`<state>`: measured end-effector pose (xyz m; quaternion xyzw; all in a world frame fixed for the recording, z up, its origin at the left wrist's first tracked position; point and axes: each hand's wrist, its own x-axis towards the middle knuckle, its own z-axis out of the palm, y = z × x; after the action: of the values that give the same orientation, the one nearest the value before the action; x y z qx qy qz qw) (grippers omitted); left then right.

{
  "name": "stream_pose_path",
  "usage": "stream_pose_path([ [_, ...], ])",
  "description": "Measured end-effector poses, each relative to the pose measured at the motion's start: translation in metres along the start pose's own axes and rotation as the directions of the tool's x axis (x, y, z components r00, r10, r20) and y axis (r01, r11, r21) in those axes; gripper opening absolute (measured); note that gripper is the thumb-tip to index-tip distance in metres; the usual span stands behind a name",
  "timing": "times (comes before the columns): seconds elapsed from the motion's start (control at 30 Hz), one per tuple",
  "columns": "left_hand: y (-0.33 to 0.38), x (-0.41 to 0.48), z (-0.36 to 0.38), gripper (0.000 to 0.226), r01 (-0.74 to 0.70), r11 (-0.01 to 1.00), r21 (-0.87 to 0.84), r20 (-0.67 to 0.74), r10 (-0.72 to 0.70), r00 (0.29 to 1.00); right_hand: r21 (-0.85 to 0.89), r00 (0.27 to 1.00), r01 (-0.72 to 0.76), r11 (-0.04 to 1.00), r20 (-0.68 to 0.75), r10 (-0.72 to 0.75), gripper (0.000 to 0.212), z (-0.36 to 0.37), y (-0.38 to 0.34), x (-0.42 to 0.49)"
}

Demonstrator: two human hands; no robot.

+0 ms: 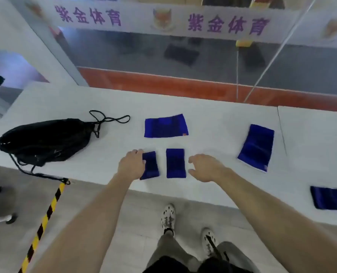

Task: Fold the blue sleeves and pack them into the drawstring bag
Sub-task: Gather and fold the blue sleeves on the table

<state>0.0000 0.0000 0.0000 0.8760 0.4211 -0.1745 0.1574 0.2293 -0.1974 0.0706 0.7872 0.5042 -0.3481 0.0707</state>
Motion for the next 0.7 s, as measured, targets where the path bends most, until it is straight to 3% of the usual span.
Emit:
stream_pose_path([
  [0.1, -0.002, 0.033, 0.005, 0.058, -0.034, 0.996, 0.077, -0.021, 0.036, 0.999, 0.019, 0.997, -0.082, 0.996, 0.006, 0.082, 0.046, 0.003, -0.001, 0.010],
  [0.27, -0.003, 0.055, 0.028, 0.082, -0.052, 0.988, 0.148, 0.065, 0.043, 0.997, 0.039, 0.983, -0.183, 0.982, 0.030, 0.182, 0.048, 0.003, 0.007, 0.001],
  [0.4, -0.008, 0.064, 0.027, 0.048, -0.024, 0.992, 0.120, 0.102, 0.012, 0.995, 0.063, 0.970, -0.244, 0.968, 0.002, 0.245, 0.047, 0.005, 0.023, -0.011],
  [0.53, -0.005, 0.059, 0.009, 0.027, -0.005, 0.999, -0.049, 0.239, 0.016, 0.971, 0.077, 0.959, -0.281, 0.957, -0.007, 0.282, 0.046, 0.008, 0.041, -0.026],
  [0.7, 0.026, 0.034, -0.025, 0.006, -0.110, 0.991, -0.070, 0.191, 0.122, 0.974, 0.121, 0.950, -0.307, 0.944, -0.020, 0.311, 0.047, 0.020, 0.075, -0.053],
])
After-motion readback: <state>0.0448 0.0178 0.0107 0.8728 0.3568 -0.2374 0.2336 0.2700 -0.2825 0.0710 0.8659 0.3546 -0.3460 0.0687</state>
